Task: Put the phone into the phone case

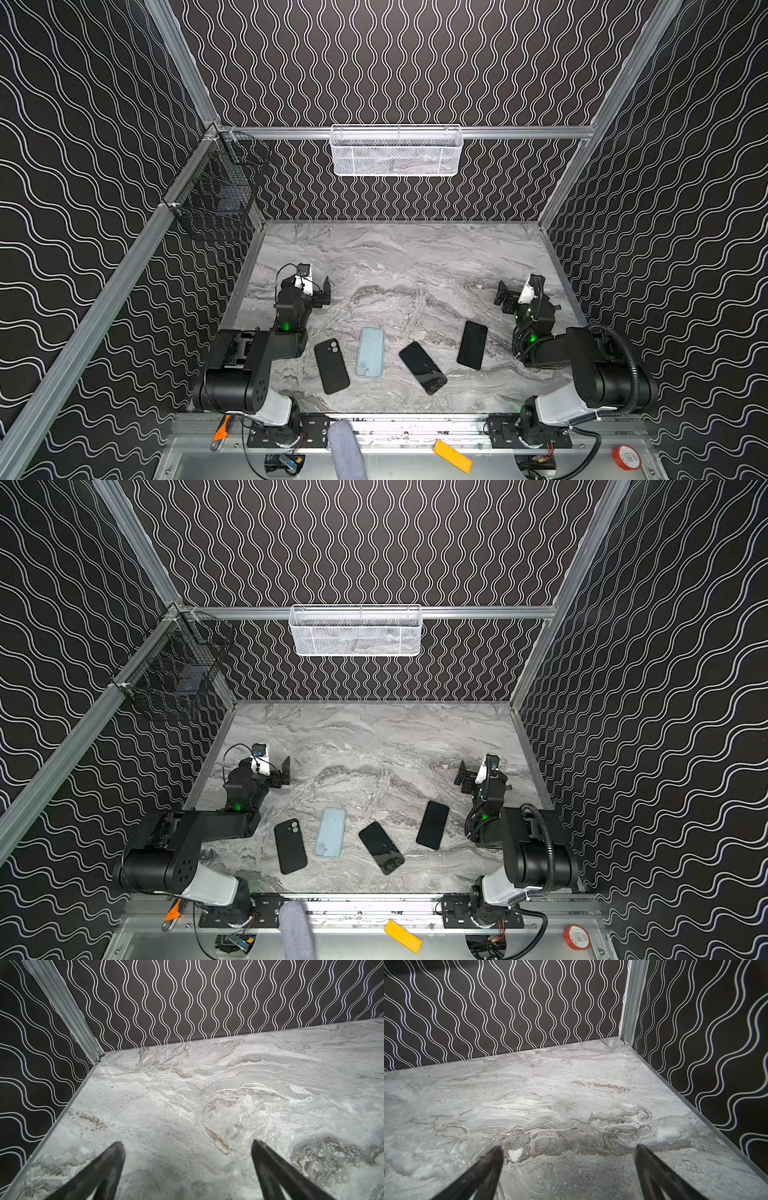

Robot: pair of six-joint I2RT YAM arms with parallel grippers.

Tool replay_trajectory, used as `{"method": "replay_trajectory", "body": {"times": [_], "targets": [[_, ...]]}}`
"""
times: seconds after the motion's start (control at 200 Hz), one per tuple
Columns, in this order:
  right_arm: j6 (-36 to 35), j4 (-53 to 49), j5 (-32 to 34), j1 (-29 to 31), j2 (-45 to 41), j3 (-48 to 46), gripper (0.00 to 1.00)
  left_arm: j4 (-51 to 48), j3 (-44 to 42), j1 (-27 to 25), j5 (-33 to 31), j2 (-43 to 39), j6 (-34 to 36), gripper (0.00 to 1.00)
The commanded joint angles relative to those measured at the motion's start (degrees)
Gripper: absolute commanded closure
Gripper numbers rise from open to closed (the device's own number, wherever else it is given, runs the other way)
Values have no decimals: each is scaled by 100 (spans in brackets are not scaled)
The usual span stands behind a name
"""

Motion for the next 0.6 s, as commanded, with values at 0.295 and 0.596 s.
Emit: {"method": "replay_trajectory", "body": {"times": [0.295,0.596], "targets": [[26,86,-11,-1,-20,2,0,164,43,9,-5,19,71,1],[28,86,-7,1,-18,2,0,150,45,19,-64,11,30,1]]}}
